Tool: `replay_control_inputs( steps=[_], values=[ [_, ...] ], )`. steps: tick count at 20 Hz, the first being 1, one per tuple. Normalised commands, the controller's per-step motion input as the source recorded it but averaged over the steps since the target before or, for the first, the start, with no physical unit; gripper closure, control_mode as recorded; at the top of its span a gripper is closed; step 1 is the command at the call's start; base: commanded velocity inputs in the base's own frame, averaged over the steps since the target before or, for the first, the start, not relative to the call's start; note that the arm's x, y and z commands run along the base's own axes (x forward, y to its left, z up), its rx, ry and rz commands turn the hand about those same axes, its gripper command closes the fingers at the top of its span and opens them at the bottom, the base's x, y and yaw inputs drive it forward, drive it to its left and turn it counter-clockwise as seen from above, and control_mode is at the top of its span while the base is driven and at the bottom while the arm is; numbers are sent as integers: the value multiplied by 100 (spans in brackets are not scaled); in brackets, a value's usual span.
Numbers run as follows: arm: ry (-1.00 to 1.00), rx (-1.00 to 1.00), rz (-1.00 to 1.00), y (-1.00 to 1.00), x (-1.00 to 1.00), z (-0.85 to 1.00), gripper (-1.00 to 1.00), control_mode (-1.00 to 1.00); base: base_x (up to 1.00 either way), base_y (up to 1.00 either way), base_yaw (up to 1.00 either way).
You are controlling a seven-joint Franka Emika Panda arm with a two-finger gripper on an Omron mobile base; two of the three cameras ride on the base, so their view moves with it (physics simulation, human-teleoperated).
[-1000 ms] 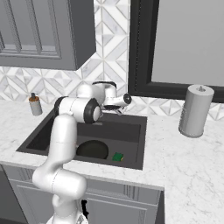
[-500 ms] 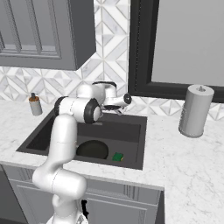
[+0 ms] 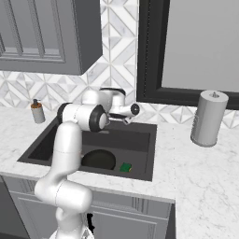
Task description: Pick the pan and sponge and place them into the sink. Then turn on the water.
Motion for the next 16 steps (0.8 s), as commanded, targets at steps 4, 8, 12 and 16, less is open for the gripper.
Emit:
replay_control_inputs(
  steps=[4, 8, 12, 16],
  values=[
    [9, 20, -13, -3, 2, 0, 100, -100, 0, 0, 0],
    [15, 22, -10, -9, 12, 0, 100, -100, 0, 0, 0],
    [13, 22, -7, -4, 7, 0, 100, -100, 0, 0, 0],
    [1, 10, -2, 0, 0, 0, 100, -100, 0, 0, 0]
  ],
)
